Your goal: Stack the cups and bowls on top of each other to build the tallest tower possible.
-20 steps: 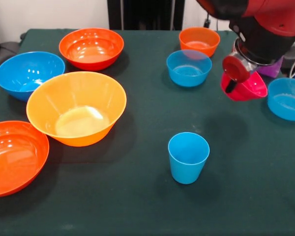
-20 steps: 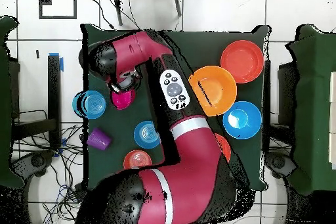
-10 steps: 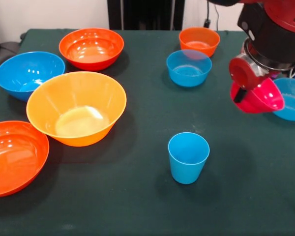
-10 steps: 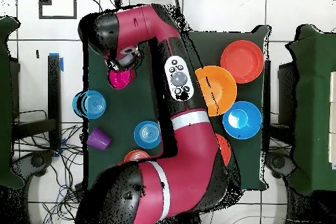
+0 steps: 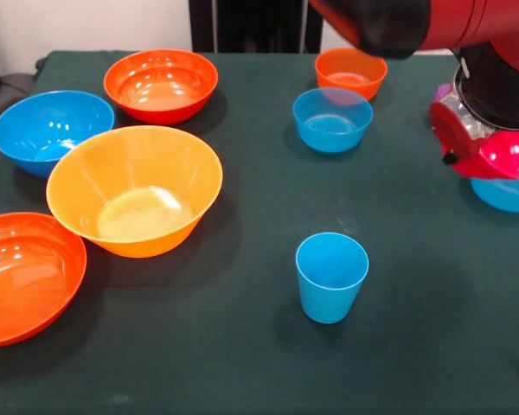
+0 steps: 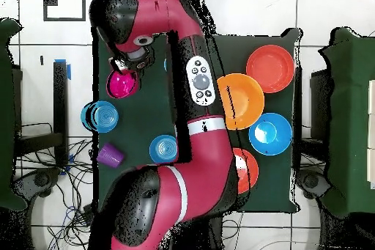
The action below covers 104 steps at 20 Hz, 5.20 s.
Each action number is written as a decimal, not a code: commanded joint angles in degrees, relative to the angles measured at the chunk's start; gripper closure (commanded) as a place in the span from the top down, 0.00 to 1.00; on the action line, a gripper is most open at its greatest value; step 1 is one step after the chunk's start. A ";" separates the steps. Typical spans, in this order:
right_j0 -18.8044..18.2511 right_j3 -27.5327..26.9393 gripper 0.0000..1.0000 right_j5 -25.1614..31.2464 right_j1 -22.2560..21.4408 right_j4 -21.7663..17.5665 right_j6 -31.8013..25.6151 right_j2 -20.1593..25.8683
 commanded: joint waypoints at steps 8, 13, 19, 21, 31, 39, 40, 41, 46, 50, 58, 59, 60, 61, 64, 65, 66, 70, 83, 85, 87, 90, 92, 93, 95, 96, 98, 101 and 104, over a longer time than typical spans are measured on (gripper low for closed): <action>-0.11 -14.96 0.00 16.47 9.93 -1.77 -11.43 12.10; -2.17 -22.16 0.00 23.35 12.95 -15.24 -13.79 27.42; -5.18 -26.51 0.00 32.19 14.96 -36.78 -14.51 52.44; -5.82 -28.08 0.00 36.00 15.18 -45.43 -15.25 60.81; -7.49 -29.69 0.00 37.71 13.44 -66.29 -22.12 76.48; -7.95 -28.46 0.00 36.23 13.21 -65.46 -21.64 78.09; -8.04 -28.33 0.00 35.55 13.20 -64.73 -21.46 78.27; -8.07 -28.33 0.00 34.78 13.31 -64.45 -21.71 78.65; -8.64 -28.06 0.00 30.73 14.66 -62.74 -23.87 79.80; -8.72 -29.79 0.00 30.00 14.36 -67.73 -29.77 83.43; -9.10 -31.54 0.00 23.68 11.50 -83.94 -43.48 89.61; -8.97 -31.78 0.00 23.13 11.24 -86.17 -44.81 90.89; -8.99 -31.93 0.00 22.80 11.04 -87.99 -46.00 91.96; -8.94 -31.95 0.00 22.62 10.90 -89.27 -46.55 92.65; -9.30 -32.09 0.00 22.48 10.61 -92.57 -48.13 94.88; -9.47 -31.82 0.00 22.49 10.40 -92.44 -48.36 94.61; -9.57 -31.78 0.00 22.46 10.32 -93.24 -48.87 95.04; -9.72 -31.49 0.00 22.39 10.22 -94.56 -49.57 95.72; -10.34 -33.26 0.00 20.77 11.18 -106.02 -54.72 104.61; -10.43 -33.49 0.00 20.15 11.57 -107.94 -55.45 106.20; -10.72 -33.25 0.00 19.90 11.78 -107.66 -55.81 105.95; -10.76 -33.45 0.00 19.15 12.43 -109.63 -56.31 107.56; -10.78 -33.46 0.00 18.70 12.65 -110.88 -56.83 108.31; -10.87 -33.40 0.00 18.42 12.76 -111.38 -57.02 108.45; -10.98 -33.17 0.00 18.02 12.86 -112.43 -57.70 108.45; -11.06 -33.11 0.00 17.64 12.93 -112.63 -58.08 108.52; -11.24 -32.77 0.00 17.71 12.77 -112.57 -58.27 107.89; -11.43 -32.49 0.00 16.71 12.90 -112.56 -59.33 107.53; -11.57 -32.16 0.00 16.11 13.11 -112.64 -59.94 106.85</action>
